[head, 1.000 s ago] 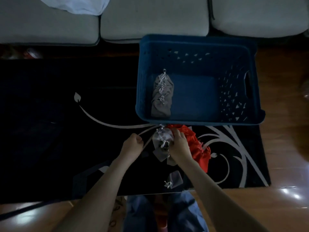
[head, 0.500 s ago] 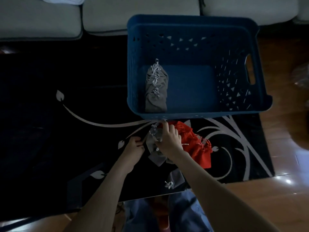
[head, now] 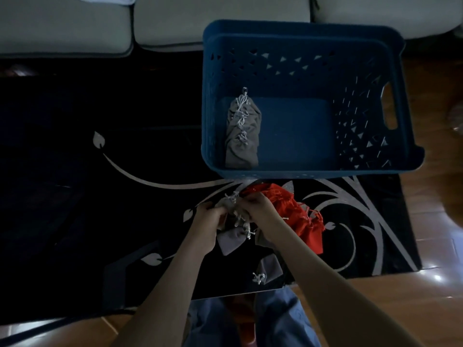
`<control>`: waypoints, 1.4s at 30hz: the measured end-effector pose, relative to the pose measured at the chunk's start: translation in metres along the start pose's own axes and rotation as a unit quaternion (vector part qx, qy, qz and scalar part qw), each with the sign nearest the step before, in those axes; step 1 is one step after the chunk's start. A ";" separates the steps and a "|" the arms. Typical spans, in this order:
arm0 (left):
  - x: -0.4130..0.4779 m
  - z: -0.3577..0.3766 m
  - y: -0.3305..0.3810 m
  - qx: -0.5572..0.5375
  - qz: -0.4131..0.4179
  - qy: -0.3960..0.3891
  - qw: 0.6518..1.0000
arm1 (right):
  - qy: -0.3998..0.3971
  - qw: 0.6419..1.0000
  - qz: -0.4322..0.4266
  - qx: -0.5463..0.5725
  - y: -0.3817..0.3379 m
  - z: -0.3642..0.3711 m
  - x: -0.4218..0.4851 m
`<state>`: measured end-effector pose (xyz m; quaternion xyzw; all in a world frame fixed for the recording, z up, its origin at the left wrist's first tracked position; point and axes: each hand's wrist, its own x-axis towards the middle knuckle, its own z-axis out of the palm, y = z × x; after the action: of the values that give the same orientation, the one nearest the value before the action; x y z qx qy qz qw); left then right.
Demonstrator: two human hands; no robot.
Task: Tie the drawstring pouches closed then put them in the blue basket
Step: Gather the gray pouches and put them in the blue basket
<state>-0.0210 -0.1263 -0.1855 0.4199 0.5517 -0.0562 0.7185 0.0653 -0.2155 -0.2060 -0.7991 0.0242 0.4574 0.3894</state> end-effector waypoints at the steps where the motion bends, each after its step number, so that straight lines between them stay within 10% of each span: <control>1: 0.003 -0.001 0.001 0.001 -0.008 -0.003 1.000 | -0.021 0.999 0.013 0.024 0.000 -0.001 -0.001; 29: 0.008 -0.024 -0.001 0.035 0.011 0.051 0.998 | -0.162 0.949 -0.030 0.270 0.018 0.003 -0.019; 42: -0.003 -0.045 0.003 0.048 0.048 0.082 0.994 | -0.075 0.986 -0.091 0.120 -0.006 0.056 -0.016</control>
<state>-0.0538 -0.0955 -0.1828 0.4830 0.5844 -0.0140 0.6519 0.0181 -0.1803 -0.2064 -0.7089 -0.0234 0.4726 0.5229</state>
